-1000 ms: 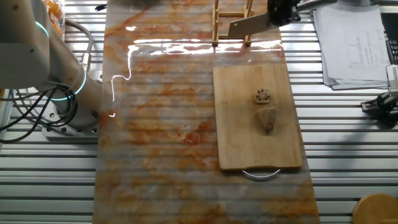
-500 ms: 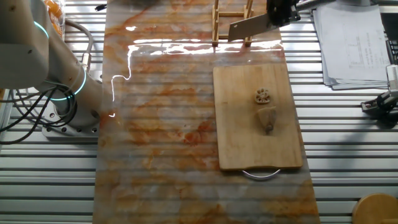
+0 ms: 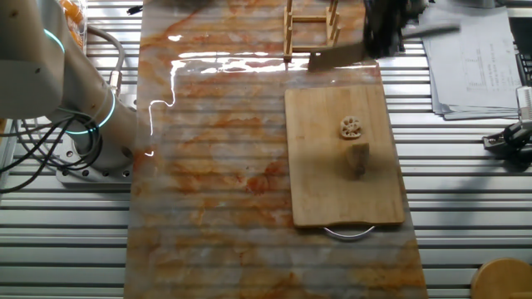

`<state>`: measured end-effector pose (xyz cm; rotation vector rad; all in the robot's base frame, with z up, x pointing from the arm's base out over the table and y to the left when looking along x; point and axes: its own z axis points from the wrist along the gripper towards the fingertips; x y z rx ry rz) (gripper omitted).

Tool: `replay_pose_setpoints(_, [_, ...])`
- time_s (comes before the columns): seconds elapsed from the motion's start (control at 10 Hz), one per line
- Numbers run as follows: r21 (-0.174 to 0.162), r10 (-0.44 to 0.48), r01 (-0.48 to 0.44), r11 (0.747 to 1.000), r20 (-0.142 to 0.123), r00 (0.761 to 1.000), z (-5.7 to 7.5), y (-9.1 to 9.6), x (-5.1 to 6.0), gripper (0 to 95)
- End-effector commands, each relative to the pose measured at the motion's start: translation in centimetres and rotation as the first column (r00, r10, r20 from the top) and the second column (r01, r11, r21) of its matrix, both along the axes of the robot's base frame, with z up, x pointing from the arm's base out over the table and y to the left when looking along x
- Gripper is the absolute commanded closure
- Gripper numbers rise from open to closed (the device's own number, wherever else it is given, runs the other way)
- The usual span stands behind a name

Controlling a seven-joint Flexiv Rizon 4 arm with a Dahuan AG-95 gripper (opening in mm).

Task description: Slice the lotus root

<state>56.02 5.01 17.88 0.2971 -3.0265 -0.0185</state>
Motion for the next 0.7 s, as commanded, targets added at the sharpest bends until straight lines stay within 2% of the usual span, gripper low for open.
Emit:
replay_pose_setpoints(0.1, [0.011,0.109,-0.109,0.994,0.012,0.994,-1.7,-7.2,0.8,95.0])
replay_pose_setpoints(0.4, [-0.01,0.106,-0.106,0.994,0.042,0.993,-2.9,-9.0,0.9,95.0])
replay_pose_setpoints(0.7, [-0.007,0.102,-0.102,0.995,0.038,0.994,-3.3,-9.2,0.8,95.0])
